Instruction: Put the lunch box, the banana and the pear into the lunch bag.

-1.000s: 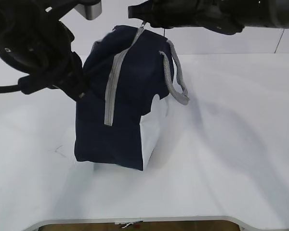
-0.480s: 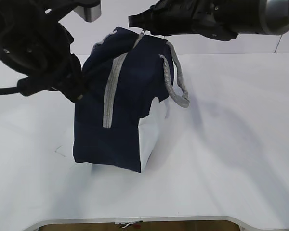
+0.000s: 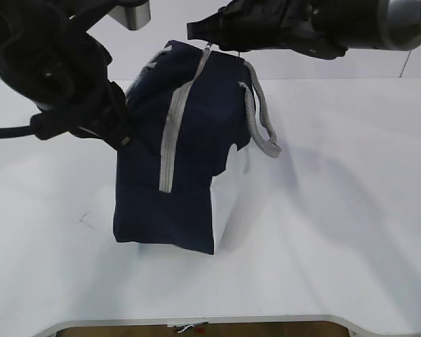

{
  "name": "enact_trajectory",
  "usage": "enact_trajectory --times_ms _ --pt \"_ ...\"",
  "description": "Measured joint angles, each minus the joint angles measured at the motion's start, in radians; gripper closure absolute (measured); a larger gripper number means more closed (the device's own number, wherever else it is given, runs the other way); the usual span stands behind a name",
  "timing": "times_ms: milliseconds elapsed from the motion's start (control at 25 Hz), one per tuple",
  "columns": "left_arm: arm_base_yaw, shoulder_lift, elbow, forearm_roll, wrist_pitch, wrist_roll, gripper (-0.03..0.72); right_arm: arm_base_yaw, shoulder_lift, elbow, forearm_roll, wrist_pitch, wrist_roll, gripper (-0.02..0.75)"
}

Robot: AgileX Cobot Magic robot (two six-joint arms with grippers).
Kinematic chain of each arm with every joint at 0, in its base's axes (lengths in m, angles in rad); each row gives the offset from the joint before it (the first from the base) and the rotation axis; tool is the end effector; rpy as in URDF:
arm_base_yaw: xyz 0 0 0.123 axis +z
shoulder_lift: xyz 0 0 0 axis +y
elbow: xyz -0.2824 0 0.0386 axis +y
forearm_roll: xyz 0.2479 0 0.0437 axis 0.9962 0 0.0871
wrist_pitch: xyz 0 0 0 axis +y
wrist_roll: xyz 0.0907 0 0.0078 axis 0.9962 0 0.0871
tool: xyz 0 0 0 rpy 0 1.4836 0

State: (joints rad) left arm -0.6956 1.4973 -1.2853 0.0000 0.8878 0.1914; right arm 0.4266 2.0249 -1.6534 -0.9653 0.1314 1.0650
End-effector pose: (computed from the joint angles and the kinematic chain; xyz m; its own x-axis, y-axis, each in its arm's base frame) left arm 0.2437 -0.2034 0.3207 -0.5173 0.6797 -0.5200 0.7530 0.6502 0.1008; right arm 0.4503 0.1938 0.2787 -0.3516 -0.0467 -0.9350 -0.2847 0.9568 0.0593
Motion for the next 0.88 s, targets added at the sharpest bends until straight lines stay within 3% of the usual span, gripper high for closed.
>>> enact_trajectory --times_ms 240,400,600,880 --pt "0.004 -0.007 -0.020 -0.025 0.029 -0.074 0.374 0.000 -0.009 0.000 0.000 0.000 0.000 0.726" --pt "0.021 -0.007 -0.088 -0.025 0.104 -0.129 0.271 0.000 -0.009 0.000 0.002 0.000 0.000 0.726" --pt "0.088 -0.007 -0.214 -0.043 0.157 -0.165 0.273 0.000 -0.009 0.000 0.003 0.000 0.000 0.726" --pt "0.193 0.082 -0.349 -0.155 0.199 -0.157 0.274 0.000 -0.009 0.000 0.003 0.000 0.002 0.726"
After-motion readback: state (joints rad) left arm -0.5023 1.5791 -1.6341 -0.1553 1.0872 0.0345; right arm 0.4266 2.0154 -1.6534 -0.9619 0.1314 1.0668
